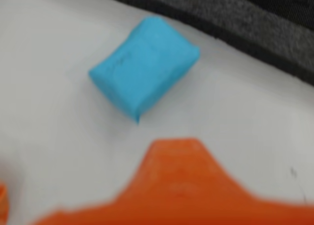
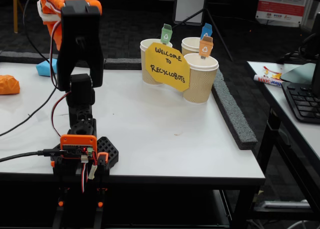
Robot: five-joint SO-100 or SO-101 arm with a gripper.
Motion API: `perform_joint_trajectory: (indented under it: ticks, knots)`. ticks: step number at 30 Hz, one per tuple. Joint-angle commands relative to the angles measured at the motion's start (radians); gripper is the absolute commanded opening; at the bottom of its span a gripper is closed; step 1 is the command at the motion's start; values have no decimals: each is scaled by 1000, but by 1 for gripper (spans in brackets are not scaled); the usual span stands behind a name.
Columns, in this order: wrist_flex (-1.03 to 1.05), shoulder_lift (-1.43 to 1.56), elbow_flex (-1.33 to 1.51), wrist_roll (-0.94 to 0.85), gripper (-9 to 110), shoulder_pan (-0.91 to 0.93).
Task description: Sort rubbish by color.
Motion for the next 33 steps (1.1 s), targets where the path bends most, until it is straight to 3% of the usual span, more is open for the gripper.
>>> perform_joint_trajectory:
  ticks: [1, 10, 25, 33]
  knots:
    - [8, -95, -304, -12, 1, 21]
    - [92, -377, -574, -12, 3, -9]
    - [172, -686, -834, -12, 25, -29]
    - [184, -779, -910, -12, 26, -58]
